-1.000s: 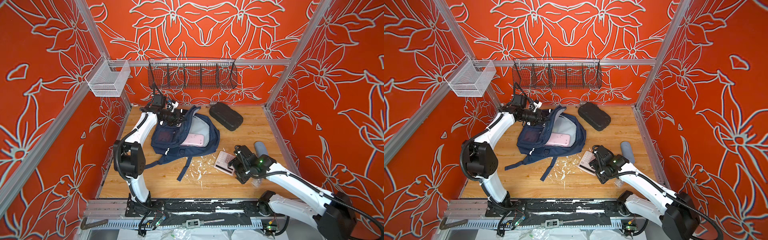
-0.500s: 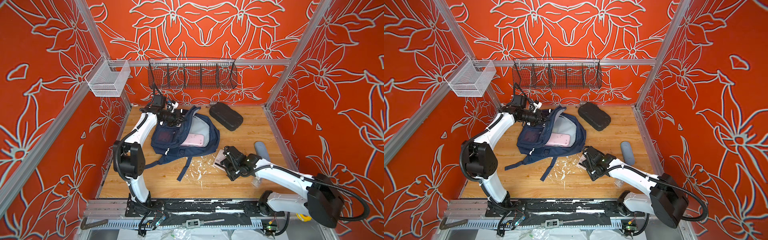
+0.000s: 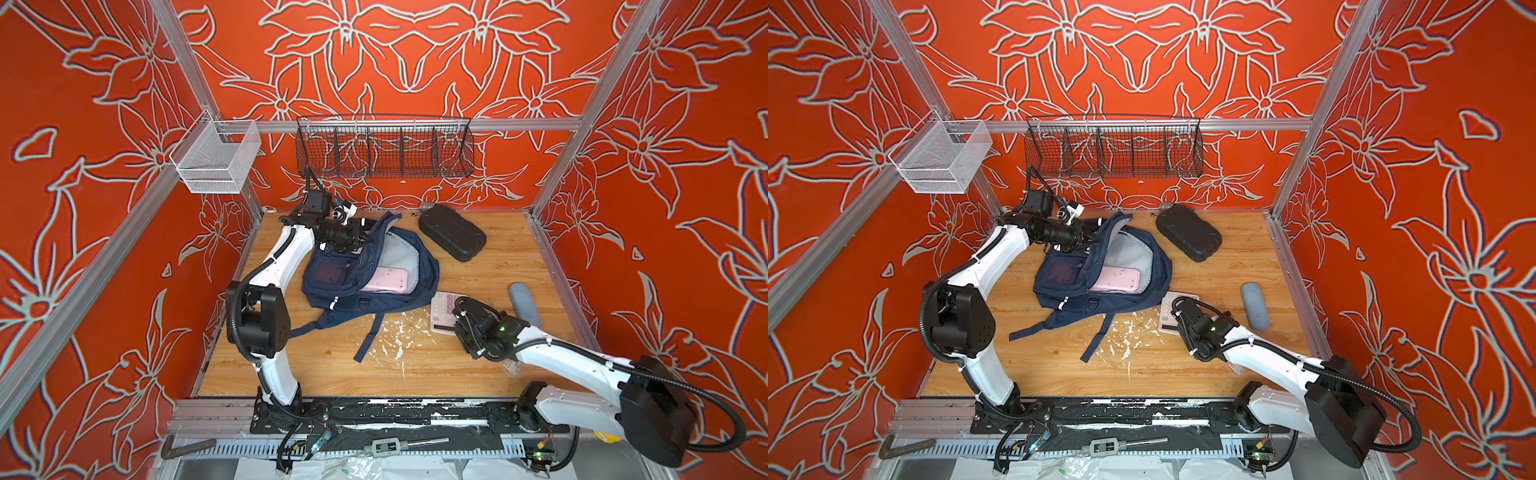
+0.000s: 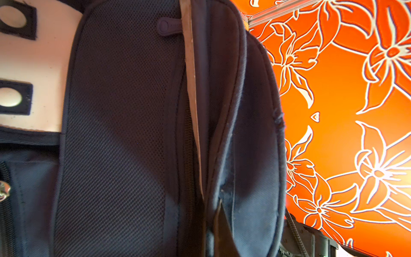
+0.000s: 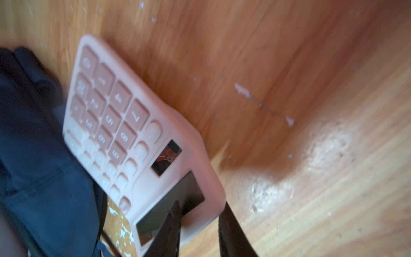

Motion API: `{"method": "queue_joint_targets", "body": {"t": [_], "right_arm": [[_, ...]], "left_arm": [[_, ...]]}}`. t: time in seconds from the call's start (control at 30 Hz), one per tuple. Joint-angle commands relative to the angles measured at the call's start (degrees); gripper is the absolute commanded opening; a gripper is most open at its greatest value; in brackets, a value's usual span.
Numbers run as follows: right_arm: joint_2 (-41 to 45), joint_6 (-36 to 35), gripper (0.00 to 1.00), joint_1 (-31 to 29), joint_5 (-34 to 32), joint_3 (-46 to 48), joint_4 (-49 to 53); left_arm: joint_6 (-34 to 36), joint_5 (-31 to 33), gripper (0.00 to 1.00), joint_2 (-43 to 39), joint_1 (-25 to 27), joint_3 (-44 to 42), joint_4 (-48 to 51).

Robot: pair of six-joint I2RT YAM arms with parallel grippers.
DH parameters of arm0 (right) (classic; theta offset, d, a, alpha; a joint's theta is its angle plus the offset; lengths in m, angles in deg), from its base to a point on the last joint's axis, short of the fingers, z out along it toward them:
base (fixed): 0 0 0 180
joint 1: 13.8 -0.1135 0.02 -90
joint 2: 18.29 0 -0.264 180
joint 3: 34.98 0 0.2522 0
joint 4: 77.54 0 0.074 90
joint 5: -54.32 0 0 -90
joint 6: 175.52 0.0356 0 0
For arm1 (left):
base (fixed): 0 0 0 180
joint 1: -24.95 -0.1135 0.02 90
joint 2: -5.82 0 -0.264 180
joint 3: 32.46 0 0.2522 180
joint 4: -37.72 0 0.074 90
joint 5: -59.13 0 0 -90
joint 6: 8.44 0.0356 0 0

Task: Pack the student bag
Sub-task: 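Lower the right gripper and grasp the pink calculator at its edge, then lift the pink calculator and insert it into the backpack with the right gripper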

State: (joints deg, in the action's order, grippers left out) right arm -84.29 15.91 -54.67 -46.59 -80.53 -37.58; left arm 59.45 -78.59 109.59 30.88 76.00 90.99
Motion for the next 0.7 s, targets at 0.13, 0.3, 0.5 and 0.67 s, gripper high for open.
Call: {"method": "queue_joint_targets", "body": {"t": [0.13,0.3,0.5,0.67], "right_arm": [[-0.71,0.26,0.25,2.11,-6.08,0.09,-1.59],[-1.42,-4.29,0.2,5.64,-6.16,-0.25,-3.8],[1.41,-6.2,0.09,6.89,-9.0,-0.48,-1.13],[6.22,-10.19,0.04,9.54,-10.49,-0.53,1.58]], "left_arm": [[-0.47,-0.7,0.0,-1.12,-0.75,1.28,-0.04],[-0.91,-0.44,0.0,-1.19,-0.75,1.26,-0.05],[-0.68,0.39,0.0,-1.32,-0.74,1.89,0.56],[-0.74,0.97,0.0,-0.94,-0.75,3.12,1.23]]}}
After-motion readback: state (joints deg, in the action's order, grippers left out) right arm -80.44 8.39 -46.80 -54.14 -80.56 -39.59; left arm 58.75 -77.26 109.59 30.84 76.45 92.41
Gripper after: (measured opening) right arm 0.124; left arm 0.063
